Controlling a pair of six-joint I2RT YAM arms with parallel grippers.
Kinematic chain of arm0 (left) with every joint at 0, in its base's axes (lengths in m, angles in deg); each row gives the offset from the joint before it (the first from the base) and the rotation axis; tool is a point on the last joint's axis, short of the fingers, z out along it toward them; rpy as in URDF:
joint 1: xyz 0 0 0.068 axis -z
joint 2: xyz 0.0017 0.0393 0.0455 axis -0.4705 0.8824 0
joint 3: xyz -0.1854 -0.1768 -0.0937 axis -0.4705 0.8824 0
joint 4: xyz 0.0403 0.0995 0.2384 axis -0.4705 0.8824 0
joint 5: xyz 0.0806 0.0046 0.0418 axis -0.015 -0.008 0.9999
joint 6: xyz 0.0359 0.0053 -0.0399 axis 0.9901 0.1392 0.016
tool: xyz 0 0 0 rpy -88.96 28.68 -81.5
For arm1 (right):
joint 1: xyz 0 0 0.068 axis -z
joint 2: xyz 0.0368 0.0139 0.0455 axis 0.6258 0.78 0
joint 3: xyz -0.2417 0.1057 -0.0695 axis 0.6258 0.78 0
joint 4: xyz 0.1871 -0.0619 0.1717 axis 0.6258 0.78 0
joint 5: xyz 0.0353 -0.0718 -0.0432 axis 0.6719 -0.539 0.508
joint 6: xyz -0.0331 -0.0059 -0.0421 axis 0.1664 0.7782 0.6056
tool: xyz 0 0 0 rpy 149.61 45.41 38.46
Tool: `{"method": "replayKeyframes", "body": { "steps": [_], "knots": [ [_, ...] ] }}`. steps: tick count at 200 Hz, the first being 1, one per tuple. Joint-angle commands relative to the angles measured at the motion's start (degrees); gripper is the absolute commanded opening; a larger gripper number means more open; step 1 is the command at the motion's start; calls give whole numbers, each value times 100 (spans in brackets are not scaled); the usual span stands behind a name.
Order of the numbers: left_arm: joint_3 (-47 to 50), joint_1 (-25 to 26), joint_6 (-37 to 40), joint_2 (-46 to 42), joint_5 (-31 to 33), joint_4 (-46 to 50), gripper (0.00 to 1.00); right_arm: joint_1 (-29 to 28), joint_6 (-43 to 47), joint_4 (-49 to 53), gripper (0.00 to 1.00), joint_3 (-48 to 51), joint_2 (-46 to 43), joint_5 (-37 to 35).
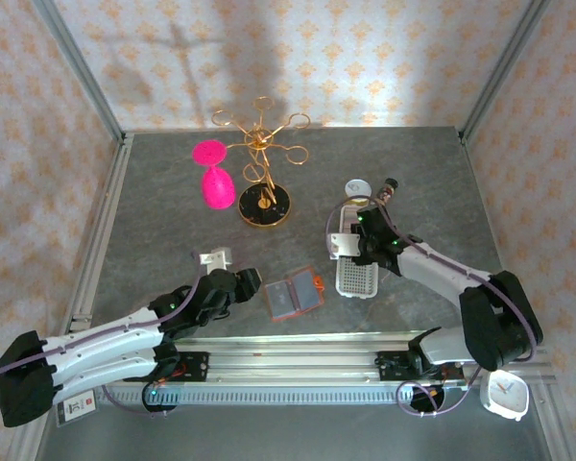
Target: Put the credit cards into the card holder
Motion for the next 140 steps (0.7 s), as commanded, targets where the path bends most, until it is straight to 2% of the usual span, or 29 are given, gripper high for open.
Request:
{"method": "replayKeyframes", "body": {
  "steps": [1, 29, 84, 140],
  "knots": [
    [74, -36, -71, -79, -65, 117, 52, -41, -36, 138, 43, 52, -151, -105],
    [64, -39, -83, -105, -84, 153, 52, -44, -18, 130, 37, 96, -154, -115],
    [123, -41, -152, -176, -111, 126, 52, -43, 70, 156, 17, 134, -162, -255],
    [158, -42, -180, -193, -151, 111, 52, -39, 101, 197, 10, 97, -216, -371]
  ]
}}
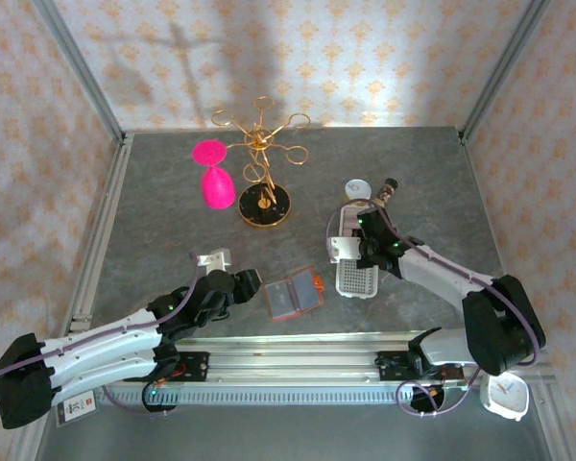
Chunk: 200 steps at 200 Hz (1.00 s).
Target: Put the credit cards into the card holder
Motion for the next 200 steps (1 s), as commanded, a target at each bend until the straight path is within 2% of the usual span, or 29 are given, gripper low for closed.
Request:
{"method": "replayKeyframes", "body": {
  "steps": [1, 118, 163, 200],
  "knots": [
    [110, -42, -40, -80, -28, 112, 52, 11, 38, 36, 10, 20, -93, -333],
    [160, -38, -201, -71, -231, -59, 52, 6, -78, 111, 2, 22, -559, -295],
    [138, -38, -231, 96, -485, -157, 53, -35, -268, 582, 0, 23, -796, -198],
    [-54, -36, -244, 470, -672, -105, 57, -187, -596, 862, 0, 287, -1464, -199]
  ]
}}
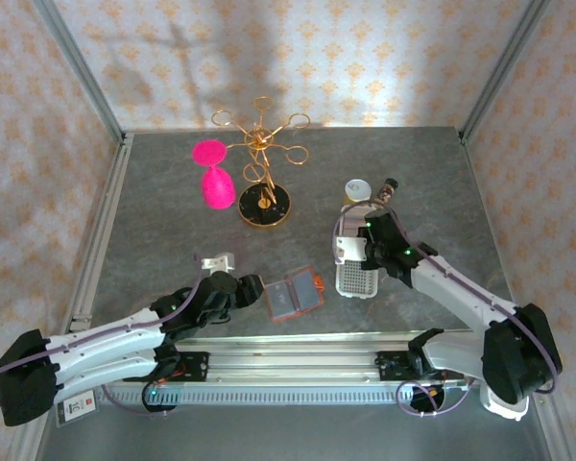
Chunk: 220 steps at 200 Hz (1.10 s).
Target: Put the credit cards into the card holder
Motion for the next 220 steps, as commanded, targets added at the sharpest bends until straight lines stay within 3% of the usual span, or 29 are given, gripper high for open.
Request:
{"method": "replayKeyframes", "body": {
  "steps": [1, 58, 98, 125, 164, 182, 220],
  "knots": [
    [-156, -39, -83, 216, -202, -41, 57, -81, -346, 312, 0, 172, -404, -142],
    [-534, 148, -327, 914, -292, 151, 67, -463, -2105, 763, 0, -195, -1361, 698],
    [-962, 574, -704, 1449, 305, 541, 66, -532, -4656, 224, 0, -616, -1538, 1138],
    [-1170, 808, -915, 1842, 484, 706, 61, -528, -6916, -128, 0, -738, -1525, 1137],
    [-1456, 983, -1137, 2313, 633, 1039, 61, -530, -9100, -307, 0, -406, -1391, 2523],
    [-1537, 1029, -1194, 2491, 587, 992, 62, -541, -9786, -580, 0, -84, -1340, 3100],
    [-1799, 1092, -1221, 2946, 520, 999, 61, -575, -10435, -857, 0, 426, -1358, 3412]
  ]
}}
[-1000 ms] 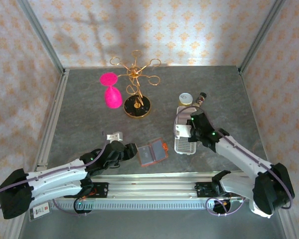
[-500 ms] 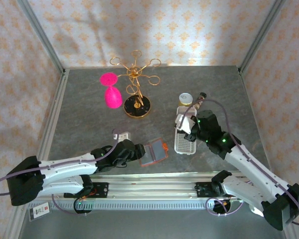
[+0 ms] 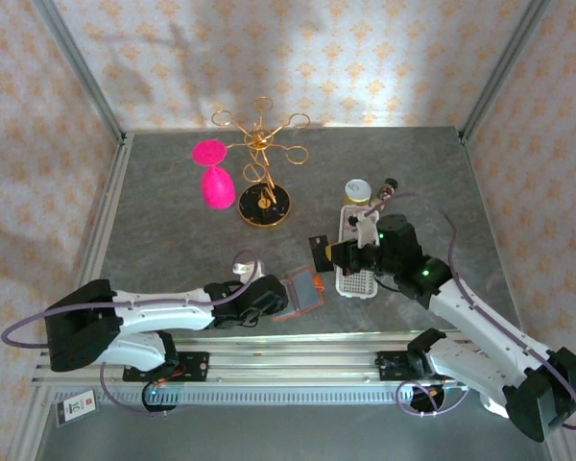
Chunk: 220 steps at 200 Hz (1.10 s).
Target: Put the credit cards into the card holder
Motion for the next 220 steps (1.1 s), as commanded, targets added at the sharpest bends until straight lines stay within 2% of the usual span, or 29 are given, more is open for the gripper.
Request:
{"method": "replayKeyframes", "body": {
  "steps": [1, 22, 91, 115, 140, 180, 220],
  "knots": [
    [-268, 69, -126, 232, 152, 281, 61, -64, -936, -407, 0, 260, -18, 554],
    [-350, 71, -135, 373, 164, 419, 56, -220, -1064, -464, 0, 420, 75, 563],
    [-257, 69, -102, 638, 127, 468, 53, -1053, -1515, -840, 0, 568, 799, 33],
    [-236, 69, -80, 731, 110, 464, 51, -1150, -1765, -1003, 0, 547, 1078, -93],
    [-189, 74, -66, 776, 89, 446, 42, -1198, -1948, -1035, 0, 466, 1366, -229],
    [-94, 72, -66, 710, 109, 452, 35, -1207, -2259, -1266, 0, 434, 1718, -493],
    [43, 69, -95, 588, 93, 335, 29, -1263, -2549, -1645, 0, 421, 2081, -461]
  ]
}}
